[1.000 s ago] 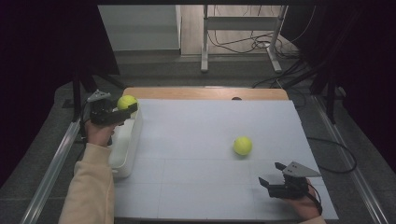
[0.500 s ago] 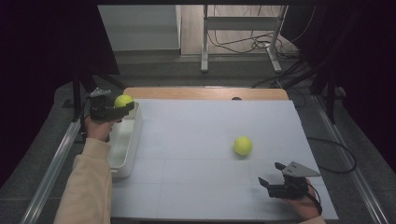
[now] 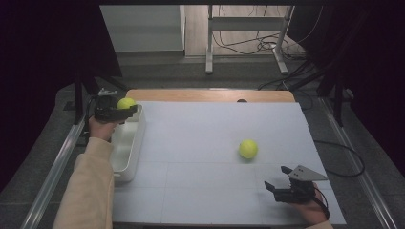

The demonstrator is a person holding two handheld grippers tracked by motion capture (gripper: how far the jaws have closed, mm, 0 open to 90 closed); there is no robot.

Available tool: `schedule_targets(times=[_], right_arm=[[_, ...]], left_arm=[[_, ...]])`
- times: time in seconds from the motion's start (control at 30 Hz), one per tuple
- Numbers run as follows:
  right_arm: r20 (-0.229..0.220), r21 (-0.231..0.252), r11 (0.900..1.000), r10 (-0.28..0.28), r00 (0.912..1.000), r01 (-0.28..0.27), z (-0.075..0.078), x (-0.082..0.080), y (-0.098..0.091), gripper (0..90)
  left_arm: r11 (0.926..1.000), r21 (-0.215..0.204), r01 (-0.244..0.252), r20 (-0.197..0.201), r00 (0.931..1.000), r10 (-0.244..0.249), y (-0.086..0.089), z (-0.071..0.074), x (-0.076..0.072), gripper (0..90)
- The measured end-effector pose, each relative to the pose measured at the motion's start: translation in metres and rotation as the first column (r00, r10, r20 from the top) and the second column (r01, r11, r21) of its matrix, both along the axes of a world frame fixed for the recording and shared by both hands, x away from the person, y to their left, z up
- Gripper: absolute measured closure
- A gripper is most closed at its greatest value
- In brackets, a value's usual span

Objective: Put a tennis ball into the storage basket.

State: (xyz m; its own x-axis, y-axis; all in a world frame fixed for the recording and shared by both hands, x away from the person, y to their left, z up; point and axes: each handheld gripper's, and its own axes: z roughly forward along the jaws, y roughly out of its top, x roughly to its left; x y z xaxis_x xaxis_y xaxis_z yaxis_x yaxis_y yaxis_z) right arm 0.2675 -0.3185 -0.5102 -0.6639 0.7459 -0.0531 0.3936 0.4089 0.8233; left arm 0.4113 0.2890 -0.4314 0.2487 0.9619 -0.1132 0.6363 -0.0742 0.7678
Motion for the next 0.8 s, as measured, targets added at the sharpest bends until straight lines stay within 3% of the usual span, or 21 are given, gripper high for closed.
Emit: schedule_targets(times=[0.4, 0.8], right_arm=[[-0.001, 0.003, 1.0000, 0.001, 1.0000, -0.001, -0.0002, 0.0003, -0.0002, 13.9], [0.001, 0.005, 1.0000, 0.000, 1.0000, 0.000, -0.0002, 0.0002, -0.0002, 13.9]], left_arm=[[0.9991, 0.042, 0.002, -0.078, 0.9969, 0.002, 0.0031, -0.0095, 0.0059, 26.0], [0.9989, 0.047, 0.009, -0.085, 0.9964, -0.005, 0.0010, -0.0096, 0.0060, 26.0]])
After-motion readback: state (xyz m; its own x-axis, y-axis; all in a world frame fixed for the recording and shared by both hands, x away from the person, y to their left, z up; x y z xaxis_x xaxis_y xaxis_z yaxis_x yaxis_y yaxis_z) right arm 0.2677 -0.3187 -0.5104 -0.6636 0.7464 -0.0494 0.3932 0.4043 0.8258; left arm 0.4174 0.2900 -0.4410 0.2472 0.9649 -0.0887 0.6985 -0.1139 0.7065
